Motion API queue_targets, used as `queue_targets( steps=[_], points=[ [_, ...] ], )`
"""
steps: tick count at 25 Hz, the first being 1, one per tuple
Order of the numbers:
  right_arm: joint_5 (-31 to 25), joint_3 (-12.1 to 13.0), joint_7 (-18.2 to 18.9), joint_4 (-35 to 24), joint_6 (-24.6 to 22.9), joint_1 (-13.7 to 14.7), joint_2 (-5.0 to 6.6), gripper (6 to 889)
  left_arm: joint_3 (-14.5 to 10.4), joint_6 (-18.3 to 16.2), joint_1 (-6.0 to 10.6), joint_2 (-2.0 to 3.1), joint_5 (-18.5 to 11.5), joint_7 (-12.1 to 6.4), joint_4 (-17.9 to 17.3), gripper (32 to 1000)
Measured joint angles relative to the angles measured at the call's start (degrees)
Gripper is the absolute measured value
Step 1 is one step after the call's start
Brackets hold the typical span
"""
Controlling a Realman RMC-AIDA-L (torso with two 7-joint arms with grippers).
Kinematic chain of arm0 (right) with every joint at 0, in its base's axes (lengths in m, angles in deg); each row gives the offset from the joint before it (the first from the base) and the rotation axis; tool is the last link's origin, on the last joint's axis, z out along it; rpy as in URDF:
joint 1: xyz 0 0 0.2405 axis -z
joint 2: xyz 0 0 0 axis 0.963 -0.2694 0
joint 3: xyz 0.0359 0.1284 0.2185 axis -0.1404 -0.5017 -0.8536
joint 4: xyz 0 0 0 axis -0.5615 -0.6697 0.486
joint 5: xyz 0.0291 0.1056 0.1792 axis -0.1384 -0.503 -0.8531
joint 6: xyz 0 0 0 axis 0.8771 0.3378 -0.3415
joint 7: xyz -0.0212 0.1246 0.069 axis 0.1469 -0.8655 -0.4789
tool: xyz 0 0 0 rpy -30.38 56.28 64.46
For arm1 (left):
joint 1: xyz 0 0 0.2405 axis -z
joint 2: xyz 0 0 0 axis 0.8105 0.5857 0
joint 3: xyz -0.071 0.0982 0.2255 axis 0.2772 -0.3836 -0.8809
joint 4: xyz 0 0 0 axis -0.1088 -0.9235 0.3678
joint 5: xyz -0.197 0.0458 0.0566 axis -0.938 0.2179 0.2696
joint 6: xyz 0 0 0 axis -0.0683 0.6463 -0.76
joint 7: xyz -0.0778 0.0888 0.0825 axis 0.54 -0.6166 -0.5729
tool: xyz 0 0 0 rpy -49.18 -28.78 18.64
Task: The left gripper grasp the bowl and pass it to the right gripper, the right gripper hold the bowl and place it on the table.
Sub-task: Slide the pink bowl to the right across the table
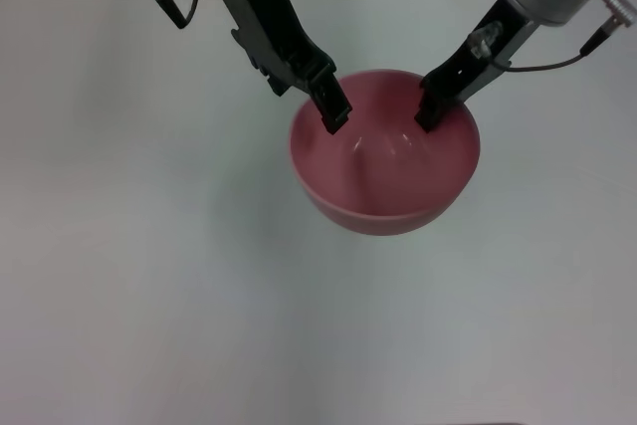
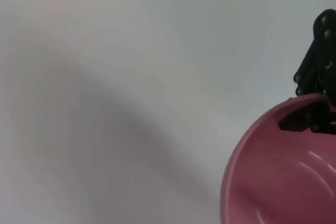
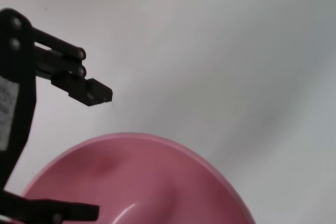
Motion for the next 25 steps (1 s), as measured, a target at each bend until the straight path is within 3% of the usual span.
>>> queue_targets(
  steps=[7,14,19,25],
  points=[
    [0.0,0.0,0.0,0.0,0.0,0.1,0.08,31,0.0,-1.7,-0.05,0.12,0.7,0.35,-3.2,860],
    [0.0,0.0,0.1,0.0,0.1,0.2,0.17,31,0.0,-2.7,-0.18,0.19,4.9,1.14,-6.4,860],
    [0.0,0.0,0.1,0.0,0.1,0.2,0.16,30,0.0,-2.5,-0.31,0.14,8.0,1.23,-6.7,860],
    [0.4,0.0,0.1,0.0,0.7,0.6,0.14,30,0.0,-1.7,-0.69,-0.05,8.9,1.23,-6.6,860]
  ],
)
